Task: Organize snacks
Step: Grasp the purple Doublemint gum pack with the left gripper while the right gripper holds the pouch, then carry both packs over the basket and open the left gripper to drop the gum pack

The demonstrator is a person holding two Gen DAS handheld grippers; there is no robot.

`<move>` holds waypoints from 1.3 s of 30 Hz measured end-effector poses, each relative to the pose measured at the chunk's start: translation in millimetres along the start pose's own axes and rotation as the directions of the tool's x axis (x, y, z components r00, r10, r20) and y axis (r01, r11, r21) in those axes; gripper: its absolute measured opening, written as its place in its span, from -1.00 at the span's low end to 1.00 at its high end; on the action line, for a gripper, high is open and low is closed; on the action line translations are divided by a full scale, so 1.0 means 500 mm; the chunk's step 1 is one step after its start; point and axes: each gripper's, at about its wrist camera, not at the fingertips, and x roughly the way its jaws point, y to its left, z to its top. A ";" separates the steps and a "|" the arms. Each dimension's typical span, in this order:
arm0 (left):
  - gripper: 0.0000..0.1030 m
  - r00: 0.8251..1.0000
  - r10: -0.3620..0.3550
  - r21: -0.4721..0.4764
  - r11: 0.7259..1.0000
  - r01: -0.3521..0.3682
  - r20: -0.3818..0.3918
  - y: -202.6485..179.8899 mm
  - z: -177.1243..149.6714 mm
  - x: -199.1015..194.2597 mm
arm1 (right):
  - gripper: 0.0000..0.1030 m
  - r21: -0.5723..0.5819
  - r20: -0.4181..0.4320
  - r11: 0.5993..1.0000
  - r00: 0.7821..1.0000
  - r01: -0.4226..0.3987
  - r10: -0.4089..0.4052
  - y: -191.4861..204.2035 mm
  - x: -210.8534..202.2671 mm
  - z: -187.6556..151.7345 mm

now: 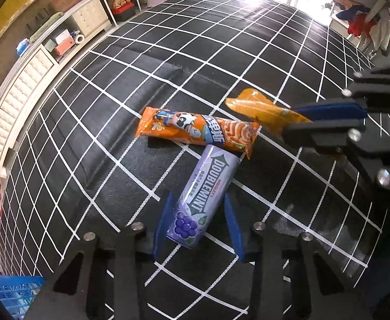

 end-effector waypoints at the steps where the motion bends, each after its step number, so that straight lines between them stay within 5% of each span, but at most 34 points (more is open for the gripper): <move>1: -0.31 1.000 0.008 0.003 1.000 -0.008 0.001 -0.003 -0.003 -0.001 | -0.71 0.000 -0.002 1.000 1.000 0.006 -0.006 0.001 0.002 0.001; 22: -0.37 1.000 -0.015 -0.069 0.998 0.014 -0.004 0.005 0.007 0.013 | -0.71 0.022 -0.024 1.000 1.000 0.021 -0.020 -0.011 0.018 0.004; 39: -0.42 0.975 0.075 -0.174 0.984 -0.038 0.211 0.029 -0.089 -0.216 | -0.71 0.007 0.027 1.000 1.000 -0.013 0.012 0.054 -0.062 0.020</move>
